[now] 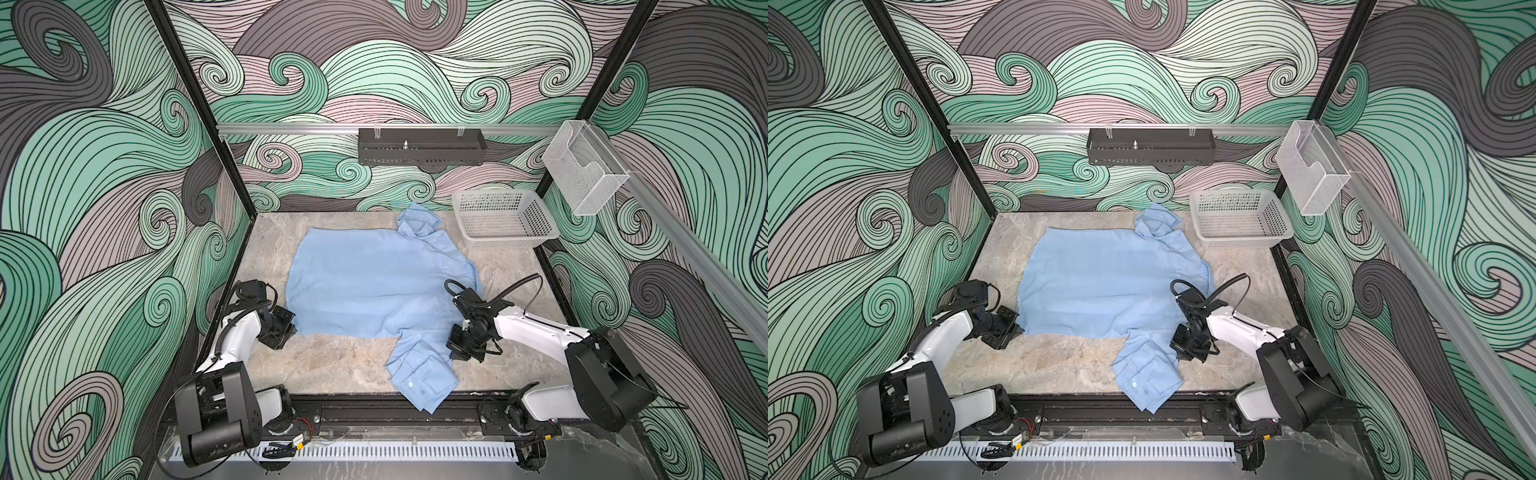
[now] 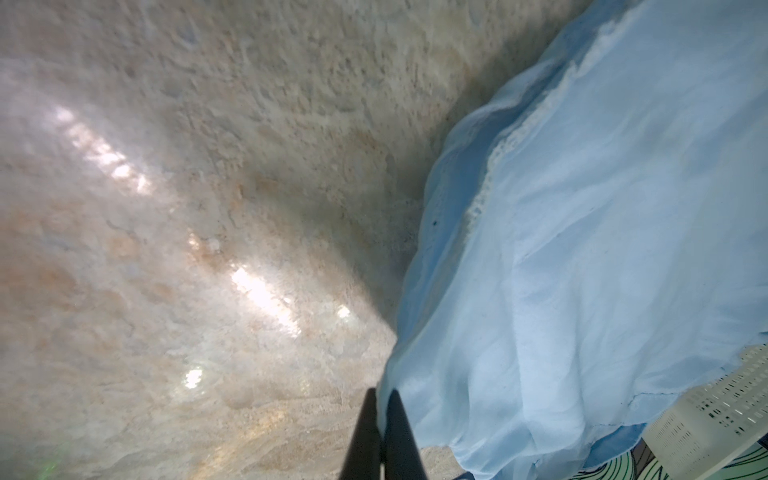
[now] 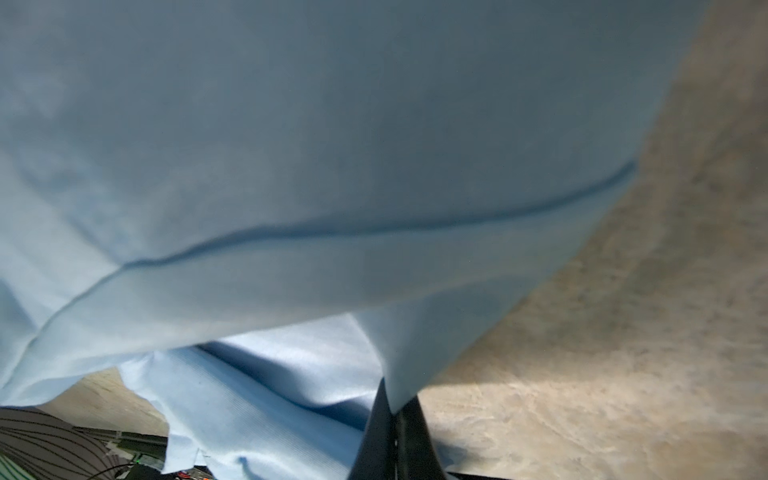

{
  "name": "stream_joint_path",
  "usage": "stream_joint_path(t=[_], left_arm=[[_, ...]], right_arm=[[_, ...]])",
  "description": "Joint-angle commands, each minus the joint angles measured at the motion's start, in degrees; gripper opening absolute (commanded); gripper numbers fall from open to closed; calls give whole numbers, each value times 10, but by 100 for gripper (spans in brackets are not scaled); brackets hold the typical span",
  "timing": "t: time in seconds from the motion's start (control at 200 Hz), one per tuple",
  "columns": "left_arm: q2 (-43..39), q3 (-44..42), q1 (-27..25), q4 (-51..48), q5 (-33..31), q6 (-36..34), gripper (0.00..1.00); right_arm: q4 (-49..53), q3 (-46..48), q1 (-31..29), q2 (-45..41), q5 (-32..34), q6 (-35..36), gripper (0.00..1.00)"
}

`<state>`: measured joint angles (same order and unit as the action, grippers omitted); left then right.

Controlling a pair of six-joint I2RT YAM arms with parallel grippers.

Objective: Fold and stack the long sleeve shirts

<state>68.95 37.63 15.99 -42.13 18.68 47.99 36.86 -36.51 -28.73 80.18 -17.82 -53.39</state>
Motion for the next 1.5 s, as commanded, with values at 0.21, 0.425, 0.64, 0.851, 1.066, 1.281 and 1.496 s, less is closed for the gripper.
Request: stream_joint_path(t=[0.21, 0.425, 0.64, 0.851, 1.066, 1.281, 1.496], left_arm=[[-46, 45, 4, -87, -3, -57, 0], [-78, 37, -3, -118, 19, -72, 0], [-79, 68, -3, -134, 27, -78, 0], [-19, 140, -3, -122, 38, -68, 0], [73, 203, -3, -83, 55, -58, 0], [161, 250, -4, -49, 58, -46, 0], [257, 316, -12, -41, 55, -44, 0]], right_arm=[[179, -56, -3, -151, 24, 53, 0], [232, -20, -5, -224, -34, 39, 0], [244, -66, -4, -241, -52, 29, 0], [244, -186, 20, -154, -97, 57, 0], [243, -285, 87, -70, -142, 103, 0], [242, -372, 139, 29, -185, 137, 0], [233, -429, 166, 117, -190, 161, 0]])
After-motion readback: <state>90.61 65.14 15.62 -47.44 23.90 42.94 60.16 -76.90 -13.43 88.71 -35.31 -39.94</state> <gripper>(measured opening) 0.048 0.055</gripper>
